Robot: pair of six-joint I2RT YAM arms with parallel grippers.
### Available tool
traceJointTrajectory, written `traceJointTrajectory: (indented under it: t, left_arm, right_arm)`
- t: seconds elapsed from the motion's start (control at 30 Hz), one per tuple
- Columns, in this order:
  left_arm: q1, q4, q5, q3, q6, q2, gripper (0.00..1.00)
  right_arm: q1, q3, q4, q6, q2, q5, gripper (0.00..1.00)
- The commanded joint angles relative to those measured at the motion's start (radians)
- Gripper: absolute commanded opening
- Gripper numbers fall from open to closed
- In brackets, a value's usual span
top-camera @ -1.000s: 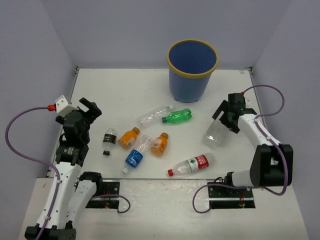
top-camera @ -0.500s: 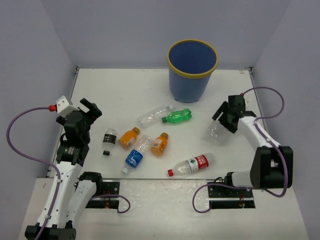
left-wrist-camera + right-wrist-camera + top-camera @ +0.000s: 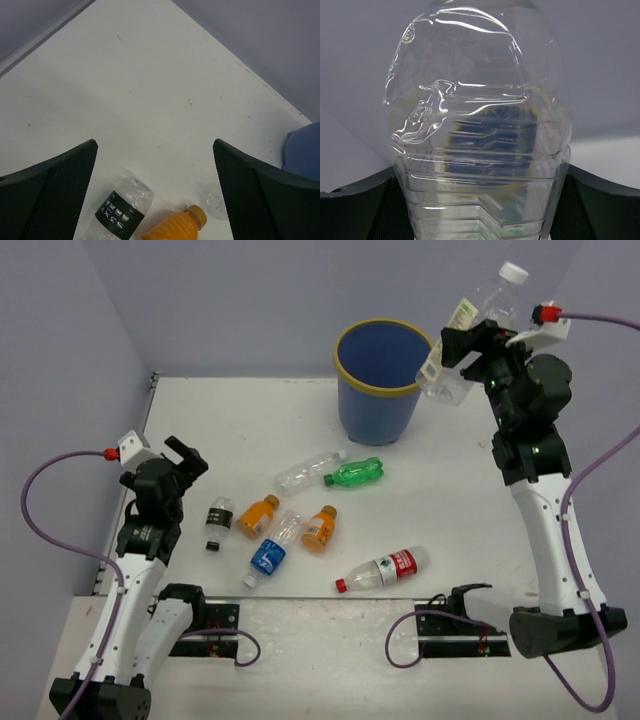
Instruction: Put the plastic bottles in the bin
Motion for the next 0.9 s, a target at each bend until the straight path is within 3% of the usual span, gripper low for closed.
traceJointTrajectory:
  t: [0.0, 0.07, 0.2, 0.43, 0.47, 0.67, 0.87]
  left_arm:
    - [0.009, -0.05, 0.02, -0.018, -0.071, 0.027, 1.0]
    - [0.01, -0.06, 0.048, -0.029, -0.075, 0.045, 1.0]
    - [0.01, -0.071, 0.153, -0.051, -0.058, 0.072, 1.0]
    - [0.009, -0.084, 0.162, -0.112, -0.074, 0.093, 1.0]
    - [0.009, -0.089, 0.166, -0.116, -0.076, 0.099, 1.0]
    - [0.009, -0.087, 0.181, -0.143, -0.078, 0.175, 1.0]
    - [0.009, -0.043, 0.222, -0.181, -0.081, 0.253, 1.0]
  right_arm:
    - [0.049, 0.152, 0.181, -0.185, 0.211, -0.064, 0.4]
    - [0.057, 0.226, 0.265, -0.209, 0.334, -0.066, 0.4]
    - [0.078, 0.4, 0.256, -0.228, 0.505, -0.1, 0.47]
    - [0.109, 0.432, 0.254, -0.257, 0.601, -0.031, 0.86]
    - [0.109, 0.432, 0.246, -0.252, 0.598, -0.025, 0.97]
    - [0.109, 0.426, 0.119, -0.23, 0.506, -0.023, 0.99]
    - [0.109, 0.278, 0.034, -0.142, 0.32, -0.055, 0.99]
